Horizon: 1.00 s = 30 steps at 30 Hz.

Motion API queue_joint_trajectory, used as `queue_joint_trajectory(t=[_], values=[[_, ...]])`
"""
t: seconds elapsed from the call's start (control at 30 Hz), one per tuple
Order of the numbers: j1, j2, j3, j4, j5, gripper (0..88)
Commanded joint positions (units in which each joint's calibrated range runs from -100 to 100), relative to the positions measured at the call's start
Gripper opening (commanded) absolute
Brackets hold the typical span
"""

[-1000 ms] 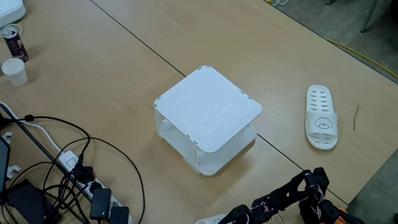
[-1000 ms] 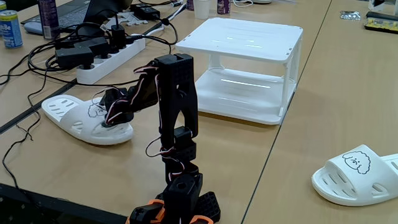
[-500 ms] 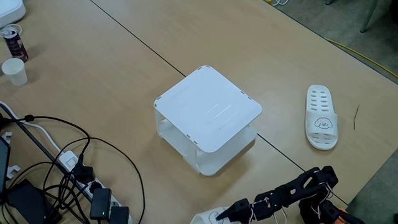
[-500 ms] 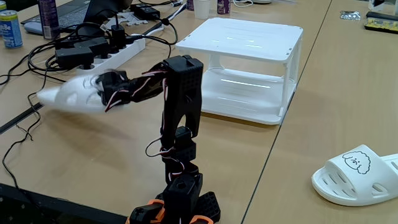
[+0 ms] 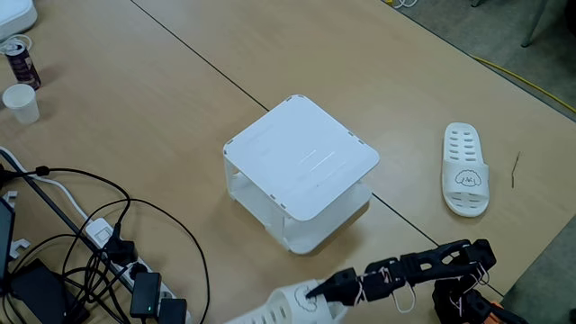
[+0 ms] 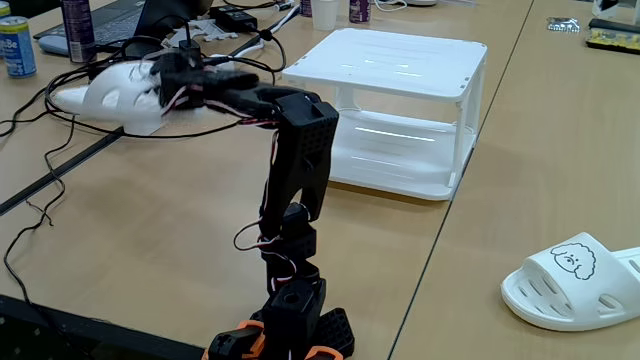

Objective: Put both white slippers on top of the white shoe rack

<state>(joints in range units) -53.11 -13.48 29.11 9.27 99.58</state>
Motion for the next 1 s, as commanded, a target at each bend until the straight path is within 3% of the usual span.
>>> queue_joint_trajectory(t=[0.0,0.17,0.63,0.97], values=[[2.8,-5.6,-14.7,7.5,0.4,0.8],[7.3,-3.6,-23.0,13.6,0.4,0.8],[17.7,17.6,-52.7,14.4,0.4,0.8],[24.2,23.5,-58.9,14.4,0.4,0.8]])
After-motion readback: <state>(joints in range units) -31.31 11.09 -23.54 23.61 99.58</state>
